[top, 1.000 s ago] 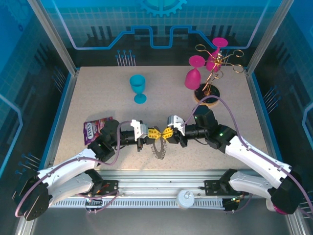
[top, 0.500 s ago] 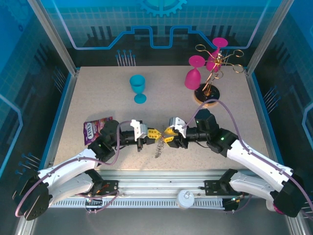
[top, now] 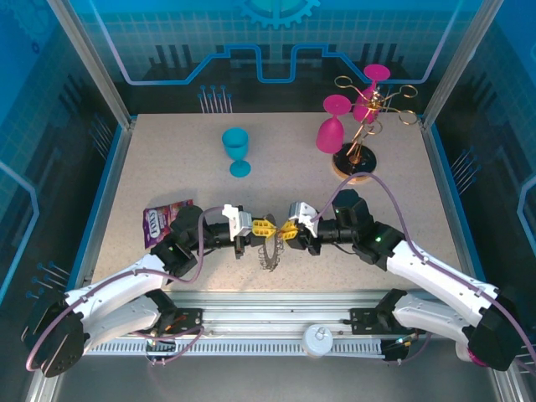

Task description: Put the keys on the keyring

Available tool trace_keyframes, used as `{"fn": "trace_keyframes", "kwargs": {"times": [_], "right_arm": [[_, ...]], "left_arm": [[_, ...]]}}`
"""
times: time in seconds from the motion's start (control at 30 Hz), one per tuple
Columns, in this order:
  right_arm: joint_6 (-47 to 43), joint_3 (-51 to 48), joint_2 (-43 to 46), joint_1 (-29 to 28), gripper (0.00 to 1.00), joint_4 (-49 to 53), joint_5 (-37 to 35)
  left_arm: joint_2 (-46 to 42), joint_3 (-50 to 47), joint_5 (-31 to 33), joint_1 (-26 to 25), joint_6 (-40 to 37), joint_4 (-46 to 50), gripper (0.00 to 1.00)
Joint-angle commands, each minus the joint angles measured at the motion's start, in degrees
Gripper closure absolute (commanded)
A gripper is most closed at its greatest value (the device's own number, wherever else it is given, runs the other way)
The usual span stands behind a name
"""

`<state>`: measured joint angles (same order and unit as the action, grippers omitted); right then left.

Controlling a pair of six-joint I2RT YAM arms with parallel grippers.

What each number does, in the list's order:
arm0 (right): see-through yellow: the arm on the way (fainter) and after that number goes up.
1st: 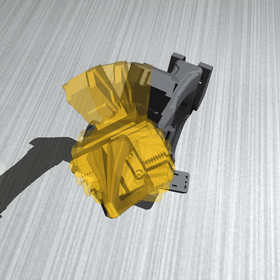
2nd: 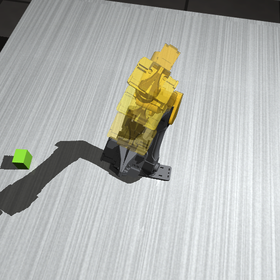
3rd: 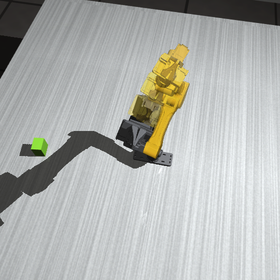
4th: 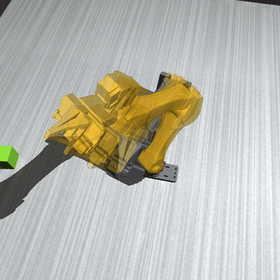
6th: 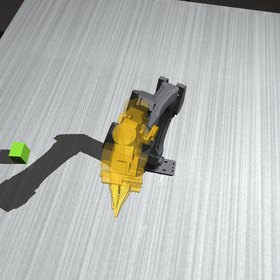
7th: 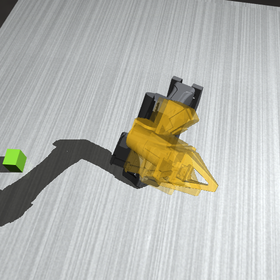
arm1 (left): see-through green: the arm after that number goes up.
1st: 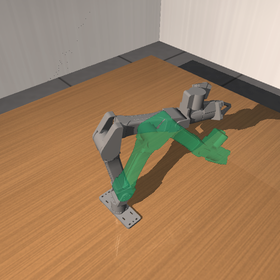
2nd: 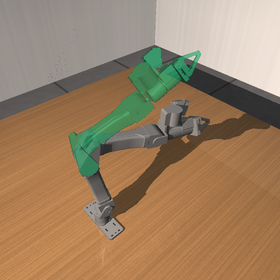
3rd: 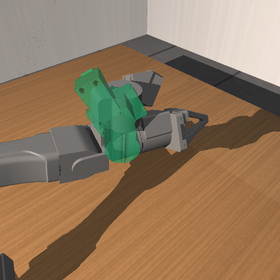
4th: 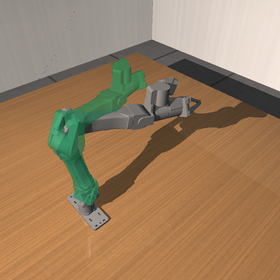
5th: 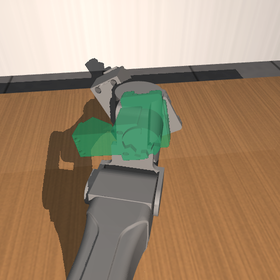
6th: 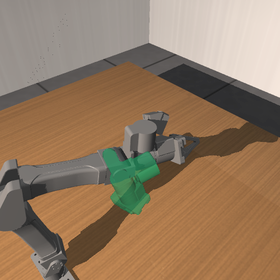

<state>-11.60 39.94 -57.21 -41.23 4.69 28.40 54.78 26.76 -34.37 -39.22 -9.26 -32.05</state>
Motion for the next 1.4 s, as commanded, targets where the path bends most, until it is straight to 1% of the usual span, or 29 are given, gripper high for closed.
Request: {"fn": "trace_keyframes", "kwargs": {"times": [0.0,0.1,0.3,0.47,0.63,0.7,0.83,0.97,1.03,1.07,1.1,1.2,1.23,1.3,1.33,1.37], "right_arm": [[-0.6,0.2,1.0,-0.4,0.93,-1.1,-1.6],[-1.6,1.5,1.4,-0.3,1.0,1.2,-2.7],[-4.1,5.4,1.3,-0.4,1.0,7.3,-3.1],[-4.9,7.3,1.6,-0.5,1.0,9.6,-3.7],[-5.9,8.5,2.2,-0.7,1.0,11.9,-7.9],[-6.3,9.2,2.1,-1.1,1.0,13.0,-10.7],[-7.0,10.1,0.9,-2.0,1.0,13.6,-13.4],[-7.5,13.2,-1.4,-2.3,1.0,14.6,-15.6],[-7.7,14.1,-2.7,-2.5,1.0,14.8,-17.5],[-7.9,14.5,-3.5,-2.4,1.0,14.8,-18.7],[-8.0,14.9,-4.4,-2.4,1.0,14.7,-19.7],[-8.5,16.5,-7.8,-2.4,1.0,14.2,-21.9],[-8.5,17.1,-9.2,-2.4,1.0,13.8,-22.2],[-8.4,18.5,-12.2,-2.6,1.0,12.2,-22.4],[-8.4,19.4,-13.7,-2.9,1.0,11.4,-22.2],[-8.3,20.5,-15.6,-3.2,1.0,10.4,-22.0]], "left_arm": [[-1.0,-0.5,-0.5,-0.3,0.0,-1.8,1.0],[-1.3,-0.3,0.3,-0.3,-0.9,0.1,1.0],[-1.5,0.6,1.7,-0.3,-3.3,4.8,1.0],[-1.5,1.7,3.3,-0.2,-5.0,9.0,1.0],[-1.5,3.1,5.0,-0.3,-7.1,13.6,1.0],[-1.2,4.3,6.1,-0.3,-8.4,16.9,1.0],[0.1,6.5,8.2,-0.3,-10.8,23.0,1.0],[1.2,6.1,10.4,-0.3,-10.6,22.8,0.99],[1.0,4.6,11.2,-0.2,-9.1,20.0,0.84],[0.7,3.7,11.8,-0.3,-8.2,18.3,0.73],[0.3,2.8,12.2,-0.2,-7.1,16.8,0.64],[-1.8,0.0,14.7,-0.3,-3.7,12.4,0.47],[-2.9,-1.0,16.1,-0.2,-2.6,10.8,0.43],[-6.3,-3.2,20.8,-0.2,0.0,7.5,0.34],[-8.3,-4.1,23.5,-0.2,1.1,6.4,0.32],[-10.7,-4.9,27.8,-0.2,2.5,5.6,0.28]]}}
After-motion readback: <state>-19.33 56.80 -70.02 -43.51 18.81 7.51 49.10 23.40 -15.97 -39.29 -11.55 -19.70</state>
